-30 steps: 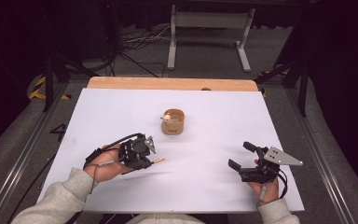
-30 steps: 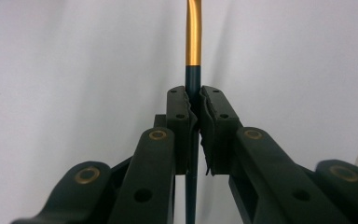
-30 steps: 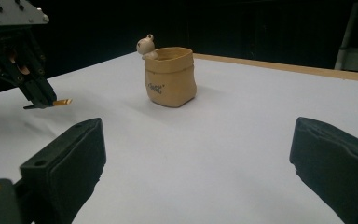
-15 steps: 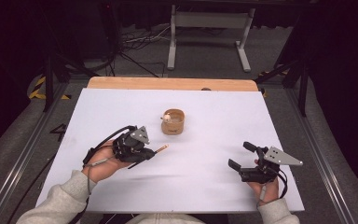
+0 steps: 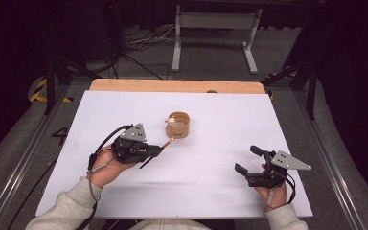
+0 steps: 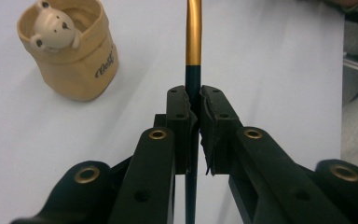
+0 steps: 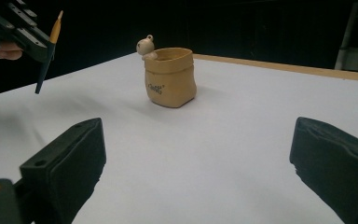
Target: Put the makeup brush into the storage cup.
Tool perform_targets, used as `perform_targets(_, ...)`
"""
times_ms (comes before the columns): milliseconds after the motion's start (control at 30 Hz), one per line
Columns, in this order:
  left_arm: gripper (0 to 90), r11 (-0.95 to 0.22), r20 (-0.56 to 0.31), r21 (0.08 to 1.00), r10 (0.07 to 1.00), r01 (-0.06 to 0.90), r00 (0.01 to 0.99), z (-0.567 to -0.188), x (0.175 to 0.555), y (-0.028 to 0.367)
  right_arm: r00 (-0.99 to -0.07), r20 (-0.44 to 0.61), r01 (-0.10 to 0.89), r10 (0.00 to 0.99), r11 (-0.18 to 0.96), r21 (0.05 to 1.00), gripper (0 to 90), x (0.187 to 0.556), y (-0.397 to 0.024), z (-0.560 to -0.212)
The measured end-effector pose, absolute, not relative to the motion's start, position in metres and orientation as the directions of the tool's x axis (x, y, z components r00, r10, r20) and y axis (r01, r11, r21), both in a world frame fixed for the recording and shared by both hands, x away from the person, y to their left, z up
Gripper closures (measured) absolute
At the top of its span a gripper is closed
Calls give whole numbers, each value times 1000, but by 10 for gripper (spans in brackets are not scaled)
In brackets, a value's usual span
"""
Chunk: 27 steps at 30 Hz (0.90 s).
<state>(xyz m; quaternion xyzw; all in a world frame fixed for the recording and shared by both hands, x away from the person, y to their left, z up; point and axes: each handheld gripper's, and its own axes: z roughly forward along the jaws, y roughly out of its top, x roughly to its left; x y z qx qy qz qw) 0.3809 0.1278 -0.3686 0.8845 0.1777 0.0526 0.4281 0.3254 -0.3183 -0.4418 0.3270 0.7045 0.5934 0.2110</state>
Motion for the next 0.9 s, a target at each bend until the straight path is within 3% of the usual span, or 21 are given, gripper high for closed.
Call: perform_targets(900,823,-219,-77,962,352,162,933,-379,374,141,-702,89,207,706,83,975,42,325,-318,-442)
